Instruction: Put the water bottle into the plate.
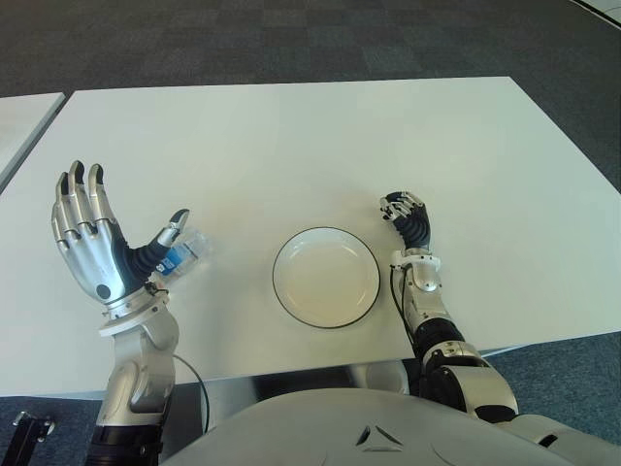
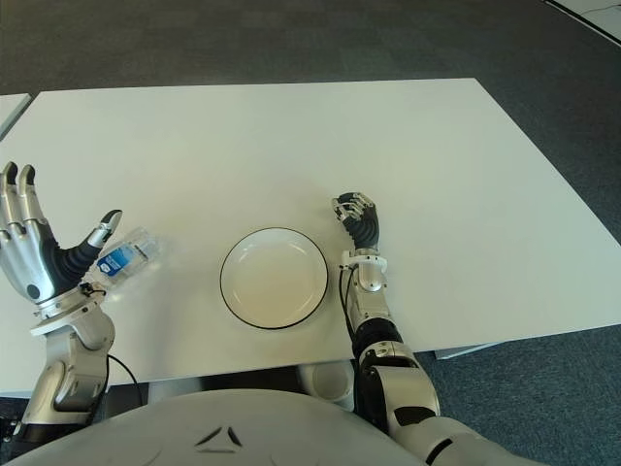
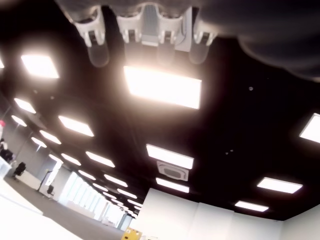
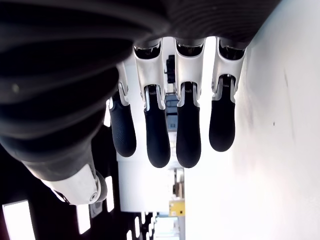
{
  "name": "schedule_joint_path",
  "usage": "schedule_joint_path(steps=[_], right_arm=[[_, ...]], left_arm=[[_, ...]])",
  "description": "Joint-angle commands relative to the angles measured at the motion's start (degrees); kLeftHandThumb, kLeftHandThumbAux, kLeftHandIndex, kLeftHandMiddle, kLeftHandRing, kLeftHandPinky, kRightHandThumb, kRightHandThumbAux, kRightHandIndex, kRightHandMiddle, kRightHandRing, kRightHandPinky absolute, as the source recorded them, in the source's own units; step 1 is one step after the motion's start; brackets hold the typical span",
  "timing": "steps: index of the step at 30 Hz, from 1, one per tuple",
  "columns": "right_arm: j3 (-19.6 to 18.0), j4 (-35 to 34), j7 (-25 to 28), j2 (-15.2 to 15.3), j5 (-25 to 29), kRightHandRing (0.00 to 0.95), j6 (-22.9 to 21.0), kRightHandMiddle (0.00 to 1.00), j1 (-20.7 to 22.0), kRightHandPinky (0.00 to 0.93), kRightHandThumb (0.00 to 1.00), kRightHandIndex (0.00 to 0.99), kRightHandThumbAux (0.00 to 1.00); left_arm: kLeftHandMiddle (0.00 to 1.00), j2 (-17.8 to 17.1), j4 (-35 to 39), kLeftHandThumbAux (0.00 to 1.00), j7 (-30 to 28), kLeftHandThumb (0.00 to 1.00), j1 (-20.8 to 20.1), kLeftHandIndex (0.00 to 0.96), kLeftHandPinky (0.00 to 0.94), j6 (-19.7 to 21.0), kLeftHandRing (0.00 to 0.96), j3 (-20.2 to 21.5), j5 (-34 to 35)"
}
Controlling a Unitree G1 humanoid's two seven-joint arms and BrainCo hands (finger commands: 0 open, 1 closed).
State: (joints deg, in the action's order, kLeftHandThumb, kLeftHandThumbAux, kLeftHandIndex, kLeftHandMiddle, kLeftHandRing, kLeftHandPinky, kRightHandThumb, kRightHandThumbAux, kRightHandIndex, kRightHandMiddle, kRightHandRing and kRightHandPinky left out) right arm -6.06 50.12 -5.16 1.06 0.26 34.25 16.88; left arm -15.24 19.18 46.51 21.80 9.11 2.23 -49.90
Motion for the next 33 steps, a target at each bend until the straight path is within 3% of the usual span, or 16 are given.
schedule_joint_path(steps=[1,12,15,20,33], right_arm=[[0.06,1.23,-0.04,-0.25,-0.18,0.482,-1.21,0.475,-0.31,0.494,0.709,0.431,0.726],[0.05,1.67,-0.58,-0.39,-0.18,0.479,-0.80,0.471,-0.16,0.505,0.709,0.430,0.727],[0.07,1.36,-0.66,-0.50,-0.15,0.483,-0.62,0.474,-0.29,0.514,0.709,0.430,0.727],[0.14,1.10,-0.56,-0.54,-0.12,0.490,-0.37,0.479,-0.43,0.523,0.709,0.430,0.727],[0.15,0.62,-0.76,-0.53,-0.09,0.482,-0.95,0.469,-0.65,0.502,0.709,0.430,0.728]], left_arm=[[0.000,1.69,3.45,0.154,-3.85,0.537,0.93,0.000,0.000,2.09,0.000,0.78,-1.51],[0.000,1.36,11.16,0.168,-21.43,0.553,6.59,0.000,0.000,9.70,0.000,0.72,-9.25],[0.000,0.07,12.73,0.166,-30.37,0.540,8.16,0.000,0.000,12.40,0.000,0.50,-12.85],[0.000,-1.15,13.33,0.163,-39.04,0.521,9.21,0.000,0.000,14.41,0.000,0.42,-16.50],[0.000,-3.48,7.71,0.138,-50.10,0.468,6.48,0.000,0.000,16.41,0.000,-0.90,-23.34]])
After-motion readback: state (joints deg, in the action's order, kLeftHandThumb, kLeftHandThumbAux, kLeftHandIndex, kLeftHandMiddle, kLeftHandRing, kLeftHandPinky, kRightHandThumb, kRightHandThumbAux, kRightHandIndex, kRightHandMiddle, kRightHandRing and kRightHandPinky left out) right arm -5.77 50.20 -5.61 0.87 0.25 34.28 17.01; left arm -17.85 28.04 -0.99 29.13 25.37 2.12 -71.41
